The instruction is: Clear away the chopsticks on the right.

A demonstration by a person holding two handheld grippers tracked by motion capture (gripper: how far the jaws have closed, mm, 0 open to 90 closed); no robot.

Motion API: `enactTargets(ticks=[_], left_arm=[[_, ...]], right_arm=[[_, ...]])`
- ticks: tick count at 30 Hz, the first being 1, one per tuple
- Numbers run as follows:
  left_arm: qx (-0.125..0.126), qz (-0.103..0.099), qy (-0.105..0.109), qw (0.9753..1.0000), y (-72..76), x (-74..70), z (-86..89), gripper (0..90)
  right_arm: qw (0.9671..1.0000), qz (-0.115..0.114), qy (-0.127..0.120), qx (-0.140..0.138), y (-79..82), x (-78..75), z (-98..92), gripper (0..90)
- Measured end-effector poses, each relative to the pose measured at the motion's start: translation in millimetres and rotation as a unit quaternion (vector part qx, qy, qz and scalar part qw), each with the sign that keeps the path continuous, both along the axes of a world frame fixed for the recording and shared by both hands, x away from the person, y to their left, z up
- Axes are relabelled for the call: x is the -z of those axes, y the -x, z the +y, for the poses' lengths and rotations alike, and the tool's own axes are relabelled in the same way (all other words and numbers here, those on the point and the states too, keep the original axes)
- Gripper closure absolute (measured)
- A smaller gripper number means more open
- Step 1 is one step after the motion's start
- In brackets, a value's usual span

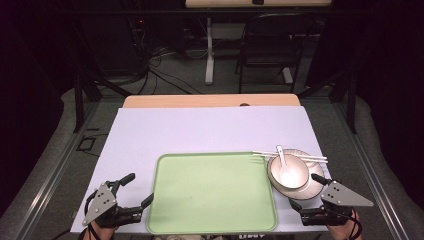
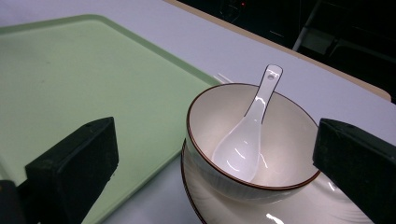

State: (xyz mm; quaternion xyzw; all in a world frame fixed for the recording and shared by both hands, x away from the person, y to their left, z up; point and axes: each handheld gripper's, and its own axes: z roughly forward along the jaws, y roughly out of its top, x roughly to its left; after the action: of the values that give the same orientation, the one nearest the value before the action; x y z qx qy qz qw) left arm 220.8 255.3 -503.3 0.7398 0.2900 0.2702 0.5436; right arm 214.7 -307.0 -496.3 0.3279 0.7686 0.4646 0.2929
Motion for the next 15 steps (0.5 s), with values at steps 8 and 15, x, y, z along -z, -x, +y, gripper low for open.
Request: enactTargets(ticks=[8, 15], left_arm=[[0.005, 0.0, -0.002, 1.0, 0.0, -0.3, -0.5, 15.4], [0.007, 0.002, -0.002, 1.0, -0.1, 0.1, -0.8, 15.4]], right_arm=[[0.9999, 0.0, -0.005, -0.015, 1.2, -2.4, -3.4, 0.0], [0.9996, 0.004, -0.007, -0.026, 0.6, -8.5, -8.0, 0.0]])
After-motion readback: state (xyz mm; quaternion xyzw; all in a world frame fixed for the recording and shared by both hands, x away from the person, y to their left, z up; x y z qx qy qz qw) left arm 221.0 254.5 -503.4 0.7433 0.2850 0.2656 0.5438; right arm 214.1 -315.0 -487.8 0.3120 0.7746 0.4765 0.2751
